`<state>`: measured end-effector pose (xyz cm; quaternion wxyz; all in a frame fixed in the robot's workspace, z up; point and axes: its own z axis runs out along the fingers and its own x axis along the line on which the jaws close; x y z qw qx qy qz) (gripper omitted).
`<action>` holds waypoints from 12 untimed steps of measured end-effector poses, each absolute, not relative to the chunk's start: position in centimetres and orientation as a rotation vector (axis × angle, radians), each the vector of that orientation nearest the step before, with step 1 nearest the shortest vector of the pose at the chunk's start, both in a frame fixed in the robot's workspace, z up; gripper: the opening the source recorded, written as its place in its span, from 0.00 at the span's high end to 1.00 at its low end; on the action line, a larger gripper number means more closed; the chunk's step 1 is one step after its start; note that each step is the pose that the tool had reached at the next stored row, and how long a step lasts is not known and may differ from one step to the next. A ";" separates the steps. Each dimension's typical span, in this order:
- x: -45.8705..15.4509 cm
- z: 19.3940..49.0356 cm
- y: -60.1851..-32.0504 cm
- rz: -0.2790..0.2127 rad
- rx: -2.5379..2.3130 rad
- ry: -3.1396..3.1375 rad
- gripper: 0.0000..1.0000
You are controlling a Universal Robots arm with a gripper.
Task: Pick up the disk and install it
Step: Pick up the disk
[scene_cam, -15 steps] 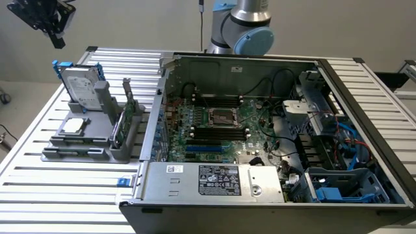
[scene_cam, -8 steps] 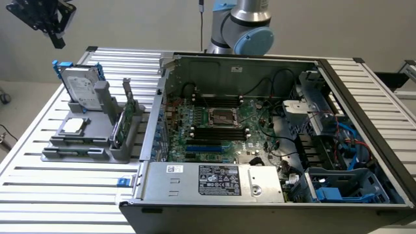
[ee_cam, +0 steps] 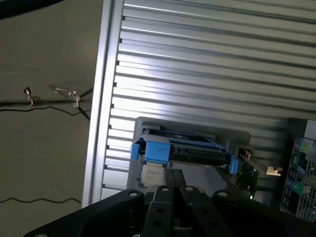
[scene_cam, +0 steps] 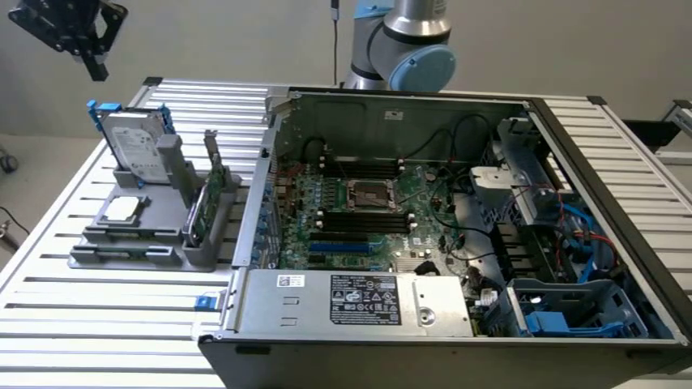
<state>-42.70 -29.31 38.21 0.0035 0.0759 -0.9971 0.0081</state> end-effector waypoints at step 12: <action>-42.7 38.2 -29.3 0.026 0.577 -3.083 0.89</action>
